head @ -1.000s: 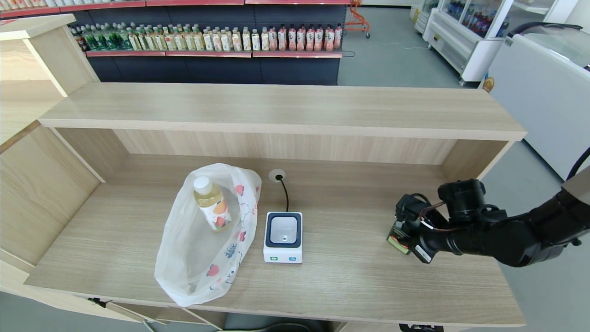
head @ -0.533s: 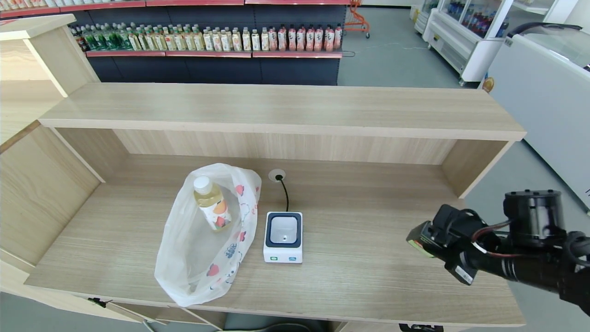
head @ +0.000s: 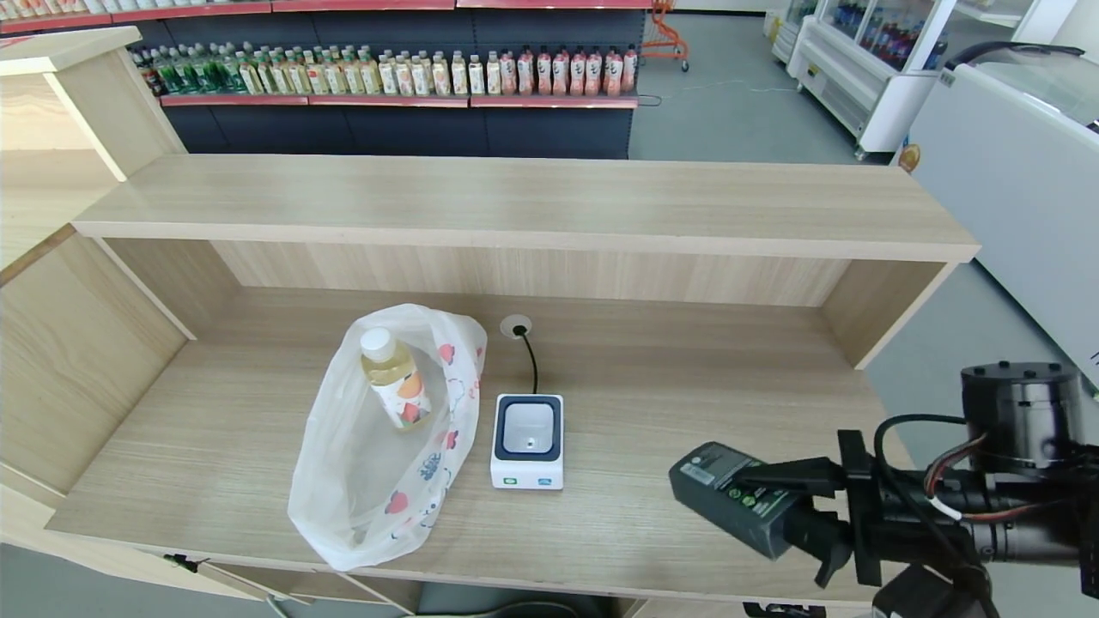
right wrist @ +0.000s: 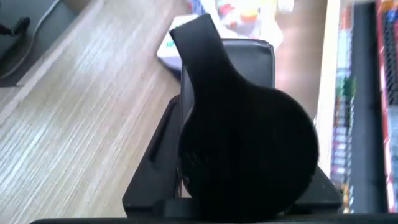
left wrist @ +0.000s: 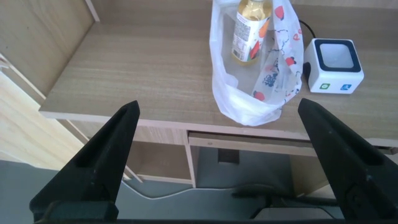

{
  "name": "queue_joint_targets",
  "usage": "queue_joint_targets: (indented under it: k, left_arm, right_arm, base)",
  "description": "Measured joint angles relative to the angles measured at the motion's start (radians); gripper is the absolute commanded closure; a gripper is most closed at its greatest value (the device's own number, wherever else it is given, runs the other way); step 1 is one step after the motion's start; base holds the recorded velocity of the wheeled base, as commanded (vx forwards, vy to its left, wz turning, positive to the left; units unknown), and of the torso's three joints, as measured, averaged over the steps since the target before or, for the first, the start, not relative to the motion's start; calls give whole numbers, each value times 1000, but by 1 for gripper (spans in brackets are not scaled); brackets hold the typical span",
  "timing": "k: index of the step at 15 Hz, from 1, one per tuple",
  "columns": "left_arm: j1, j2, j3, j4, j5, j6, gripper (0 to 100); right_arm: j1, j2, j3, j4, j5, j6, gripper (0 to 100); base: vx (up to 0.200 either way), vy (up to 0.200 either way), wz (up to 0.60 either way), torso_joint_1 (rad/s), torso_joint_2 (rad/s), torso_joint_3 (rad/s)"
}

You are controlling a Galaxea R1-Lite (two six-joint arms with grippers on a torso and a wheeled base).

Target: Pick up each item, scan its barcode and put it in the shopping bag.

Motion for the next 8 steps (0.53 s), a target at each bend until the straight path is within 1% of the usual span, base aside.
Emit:
queue_joint_targets:
  k: [2,4,6,8]
  left_arm:
    - [0,0,0,0,0,0,0]
    - [0,0,0,0,0,0,0]
    - [0,0,0,0,0,0,0]
    - [0,0,0,0,0,0,0]
  right_arm:
    - [90,37,-21,10,37,-124,100]
    - [113,71,-30,11,41,-174,100]
    - [124,117,-35,11,43,-260,100]
    - [144,165,-53,-16,43,-308,100]
  base:
    - [0,0,0,0,0,0]
    - [0,0,0,0,0,0]
    - [0,0,0,0,0,0]
    - [0,0,0,0,0,0]
